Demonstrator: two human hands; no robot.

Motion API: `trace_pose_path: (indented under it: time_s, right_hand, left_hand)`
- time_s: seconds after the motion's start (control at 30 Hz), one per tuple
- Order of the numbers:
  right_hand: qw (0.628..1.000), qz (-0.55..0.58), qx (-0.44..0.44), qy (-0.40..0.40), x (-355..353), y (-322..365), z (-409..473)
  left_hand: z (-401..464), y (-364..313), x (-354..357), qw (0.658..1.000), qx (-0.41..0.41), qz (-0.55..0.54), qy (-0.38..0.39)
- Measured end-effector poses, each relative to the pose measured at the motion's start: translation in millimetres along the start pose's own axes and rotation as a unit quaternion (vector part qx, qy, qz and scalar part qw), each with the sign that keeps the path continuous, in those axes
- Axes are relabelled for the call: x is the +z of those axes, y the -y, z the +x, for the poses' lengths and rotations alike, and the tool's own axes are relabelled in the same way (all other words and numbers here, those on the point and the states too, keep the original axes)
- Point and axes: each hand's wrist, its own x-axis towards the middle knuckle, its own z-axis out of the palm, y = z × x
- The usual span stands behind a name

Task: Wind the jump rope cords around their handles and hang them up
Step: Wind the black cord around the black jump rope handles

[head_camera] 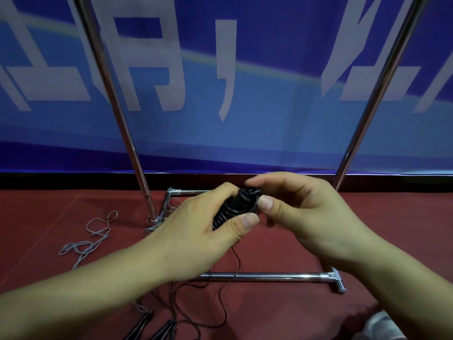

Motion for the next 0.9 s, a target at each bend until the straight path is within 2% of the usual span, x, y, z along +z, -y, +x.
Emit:
trace_pose_path:
  time_s: [0.17, 0.43, 0.67, 0.9]
  right_hand:
    - [0.999, 0.038, 0.01, 0.014, 5.8, 0.8, 0.3]
    - [0.996, 0.077, 0.023, -0.045, 16.2, -1.4, -0.8]
    - [0.989, 0.136, 0.032, -0.056, 21.2, 1.6, 2.3]
    - [0.989, 0.132, 0.017, -0.062, 21.2, 11.6, -0.6]
  left_hand:
    - [-0.3, -1.0, -1.9, 0.999, -0.016, -0.035, -0.002]
    - [-4.7, -2.1, 0.1, 0.999, -0.023, -0.021, 0.016]
    - [-3.5, -8.3, 0.6, 0.998, -0.024, -0.041, -0.048]
    - [-1.7, -7.4, 1.1, 0.996, -0.013, -0.027, -0.09]
